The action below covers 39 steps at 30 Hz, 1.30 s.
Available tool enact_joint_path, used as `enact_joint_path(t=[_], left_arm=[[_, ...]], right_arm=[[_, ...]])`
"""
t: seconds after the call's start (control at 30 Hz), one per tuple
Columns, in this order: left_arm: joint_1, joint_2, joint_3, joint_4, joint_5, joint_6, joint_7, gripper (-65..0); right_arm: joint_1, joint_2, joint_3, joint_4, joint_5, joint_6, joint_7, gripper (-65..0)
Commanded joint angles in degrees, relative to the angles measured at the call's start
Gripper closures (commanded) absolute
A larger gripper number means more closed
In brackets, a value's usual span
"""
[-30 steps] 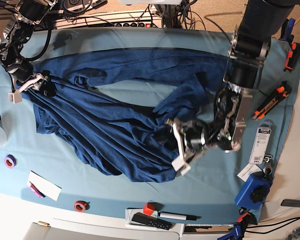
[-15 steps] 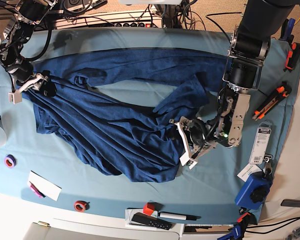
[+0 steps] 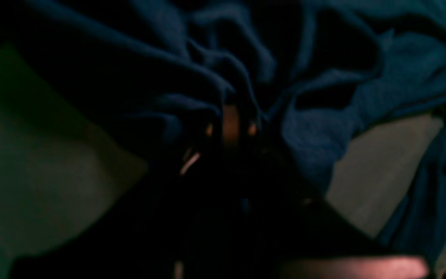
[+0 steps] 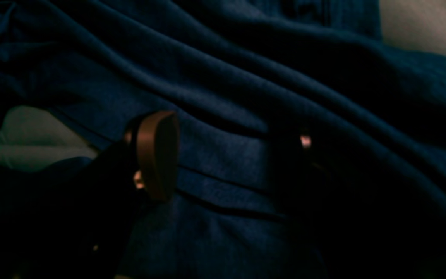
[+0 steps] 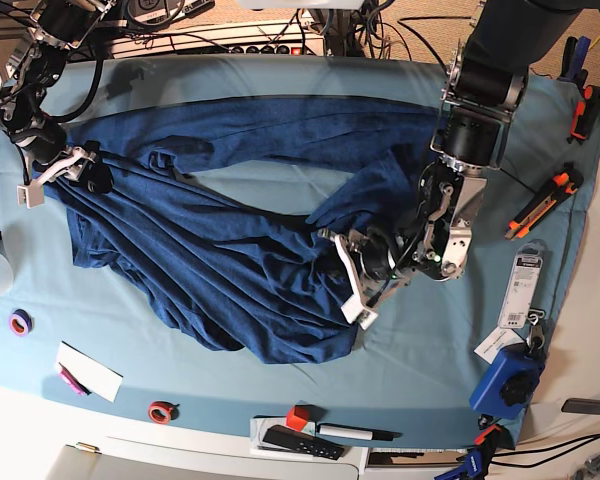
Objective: Layout the t-shirt on the table in an organized manner, then fold the t-shirt properly
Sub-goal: 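Lower the left gripper and grasp the bunched middle fabric, then drag the grasped fabric with the left gripper toward the table edge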
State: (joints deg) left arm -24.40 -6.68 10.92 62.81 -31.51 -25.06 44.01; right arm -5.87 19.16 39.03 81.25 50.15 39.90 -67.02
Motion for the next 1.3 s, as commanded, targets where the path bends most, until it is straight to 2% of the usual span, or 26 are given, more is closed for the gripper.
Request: enact_joint_path(t=[0.0, 0.67, 0.97, 1.03, 1.13, 1.27], left_arm=[[-2.7, 0.1, -0.2, 0.8, -1.0, -0.4, -2.1, 0.0], [-26.6, 0.0, -0.2, 0.8, -1.1, -0.2, -2.1, 0.0], [-27.8, 0.0, -0.2, 0.8, -2.0, -0.4, -0.8, 0.0], [-27.0, 0.0, -0.2, 0.8, -2.4, -0.5, 0.9, 0.0], [-25.7, 0.0, -0.2, 0.8, -5.5, -0.9, 6.4, 0.0], [-25.3, -0.5, -0.2, 0.8, -13.9, -8.3, 15.6, 0.0]], right_arm=[[0.5, 1.3, 0.3, 0.7, 1.2, 0.1, 1.4, -37.1], [0.5, 1.3, 0.3, 0.7, -0.7, 0.1, 1.5, -37.1], [0.5, 1.3, 0.3, 0.7, -0.7, 0.1, 1.5, -37.1], [0.5, 1.3, 0.3, 0.7, -0.8, 0.1, 1.5, -37.1], [0.5, 1.3, 0.3, 0.7, -0.8, 0.1, 1.6, -37.1], [0.5, 1.3, 0.3, 0.7, -1.2, 0.1, 2.5, -37.1]])
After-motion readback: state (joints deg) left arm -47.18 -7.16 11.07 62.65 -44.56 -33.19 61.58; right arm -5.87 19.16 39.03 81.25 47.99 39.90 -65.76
